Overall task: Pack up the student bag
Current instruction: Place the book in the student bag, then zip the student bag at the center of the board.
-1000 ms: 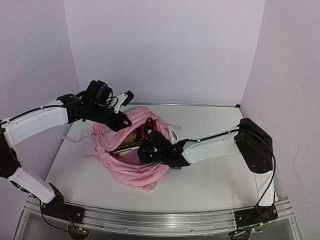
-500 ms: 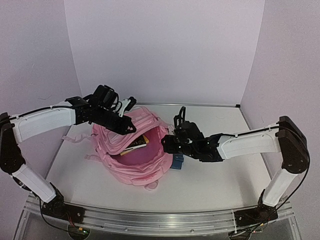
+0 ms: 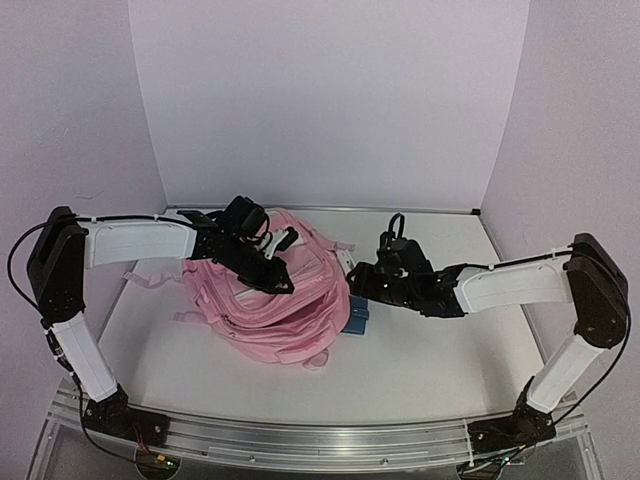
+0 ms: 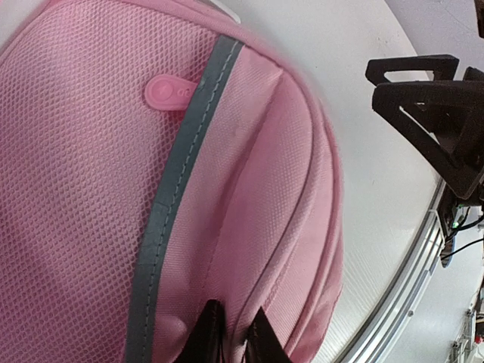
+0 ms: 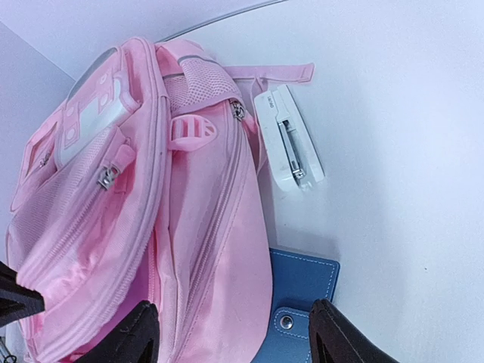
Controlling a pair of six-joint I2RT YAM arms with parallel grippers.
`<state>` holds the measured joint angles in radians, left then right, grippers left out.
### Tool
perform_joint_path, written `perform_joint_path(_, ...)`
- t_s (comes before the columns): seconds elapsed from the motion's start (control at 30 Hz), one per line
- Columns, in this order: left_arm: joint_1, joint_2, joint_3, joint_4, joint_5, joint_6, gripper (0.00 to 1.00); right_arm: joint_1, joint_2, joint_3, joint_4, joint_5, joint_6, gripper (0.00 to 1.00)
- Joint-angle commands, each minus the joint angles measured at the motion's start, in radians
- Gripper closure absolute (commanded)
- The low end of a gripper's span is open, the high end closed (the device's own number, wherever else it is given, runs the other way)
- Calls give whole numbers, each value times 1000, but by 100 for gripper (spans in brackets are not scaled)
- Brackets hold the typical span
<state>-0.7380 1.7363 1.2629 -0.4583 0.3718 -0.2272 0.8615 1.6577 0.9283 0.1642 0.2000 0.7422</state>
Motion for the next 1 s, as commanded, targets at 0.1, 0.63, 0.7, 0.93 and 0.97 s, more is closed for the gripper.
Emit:
perform_joint_path(0.1,-4,-152,-29,118,-28,-36,54,-11,-43,9,61,-175,94,31)
perform_joint_path(0.63,337,-519,-420,-23,-5,-351,42,-11,15,32,97,-258,130,31)
perform_joint_path(0.7,351,-537,-442,-50,27,-352,40,-10,13,40,97,-266,132,30)
perform_joint_path(0.93,358,-505,-513,-90,154,-360,34,-10,29,75,98,-301,134,26)
perform_joint_path(0.97,357,-508,-520,-81,167,-355,34,-11,35,80,98,-304,134,26)
